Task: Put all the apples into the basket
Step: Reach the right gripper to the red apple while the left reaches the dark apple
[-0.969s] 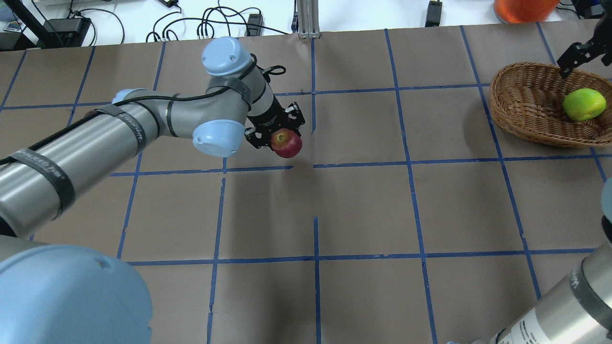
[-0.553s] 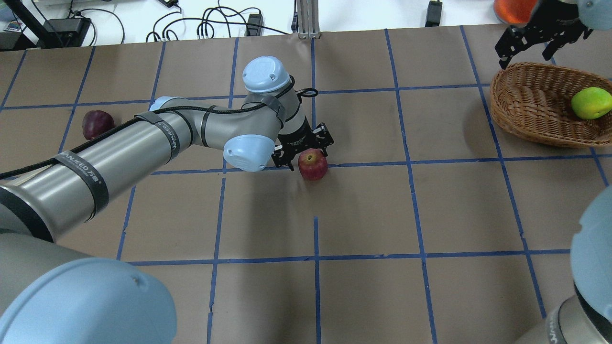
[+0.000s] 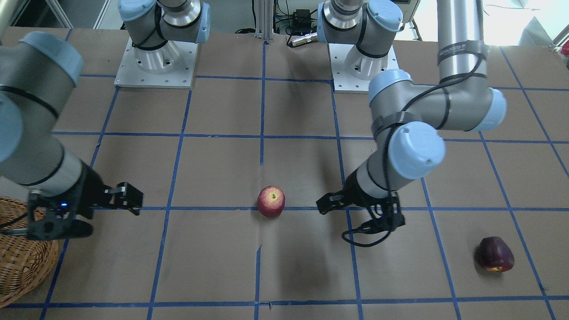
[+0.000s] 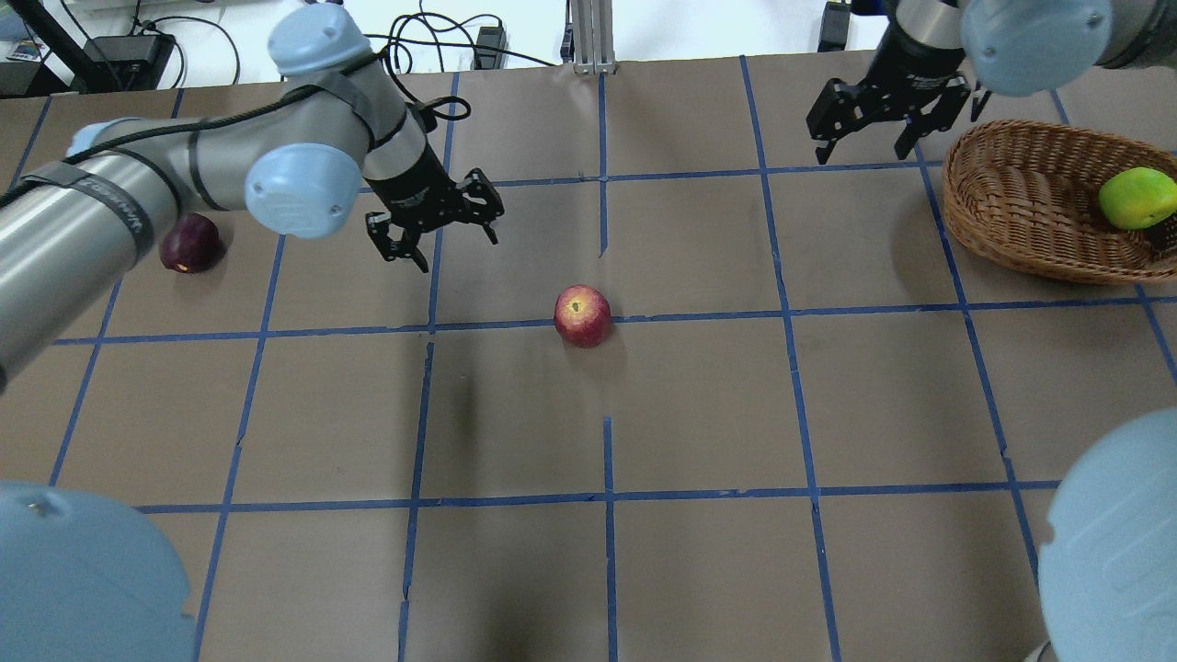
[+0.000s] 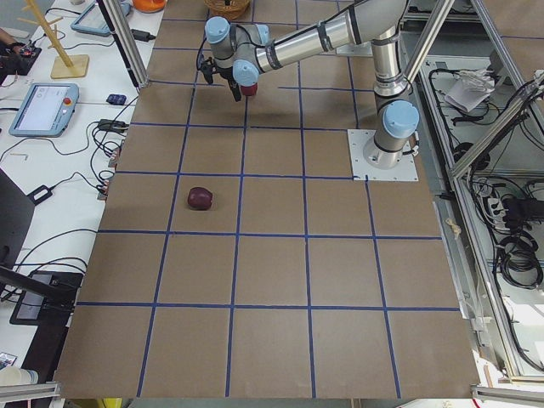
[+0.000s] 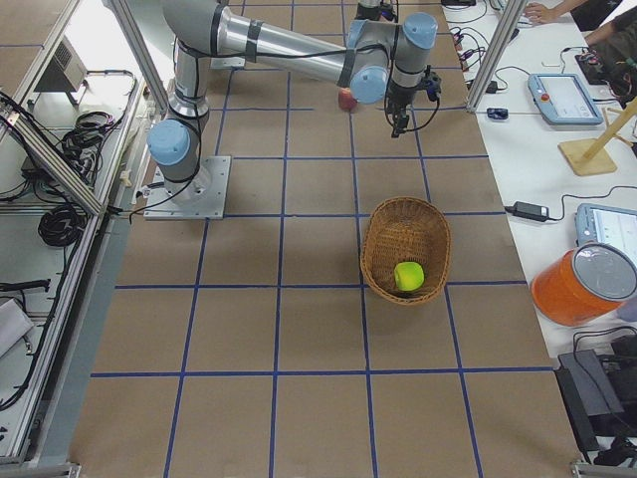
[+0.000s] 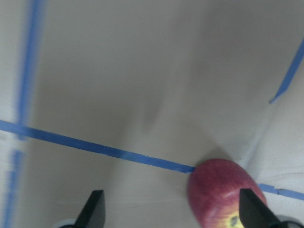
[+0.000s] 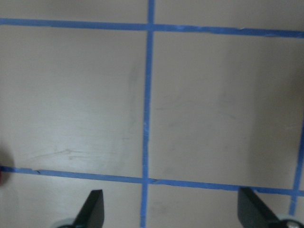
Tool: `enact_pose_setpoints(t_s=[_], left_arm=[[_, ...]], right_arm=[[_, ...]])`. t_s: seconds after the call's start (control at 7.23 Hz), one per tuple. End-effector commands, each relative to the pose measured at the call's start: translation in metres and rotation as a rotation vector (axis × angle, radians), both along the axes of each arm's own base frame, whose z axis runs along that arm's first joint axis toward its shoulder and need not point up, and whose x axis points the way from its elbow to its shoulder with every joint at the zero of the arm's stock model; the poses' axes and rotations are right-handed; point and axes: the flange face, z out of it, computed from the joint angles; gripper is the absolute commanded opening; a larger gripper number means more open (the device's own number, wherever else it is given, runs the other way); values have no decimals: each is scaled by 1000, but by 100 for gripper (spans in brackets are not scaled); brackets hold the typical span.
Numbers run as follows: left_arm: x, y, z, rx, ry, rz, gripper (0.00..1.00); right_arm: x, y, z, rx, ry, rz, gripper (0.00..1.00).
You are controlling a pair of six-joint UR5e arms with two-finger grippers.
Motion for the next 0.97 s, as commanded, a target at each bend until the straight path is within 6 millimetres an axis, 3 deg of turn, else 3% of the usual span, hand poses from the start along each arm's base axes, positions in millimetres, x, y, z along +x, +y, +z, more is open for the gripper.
enact_pose_setpoints(t_s=[0.0,0.14,0.28,0.42,0.55,0.83], left_arm=[[131,-18,12,-51,-119,-175,100],[183,-35,16,-86,-147,-225,100],[205,-53,28,-124,-165,-304,100],[234,-65,28,-142,-174,-414,100],[279,-74,18,-171,-198,-441,100],[329,-86,-17,-162,-200,-476,100]], right_arm=[[130,32,-49,-4,-2,-82,100],[181,45,-90,-59,-9,-103,100],[220,57,-108,-80,-17,-134,100],[246,69,-123,-67,-20,-137,100],[260,72,-139,-61,-24,-172,100],[269,74,-154,-56,-36,-194,100]])
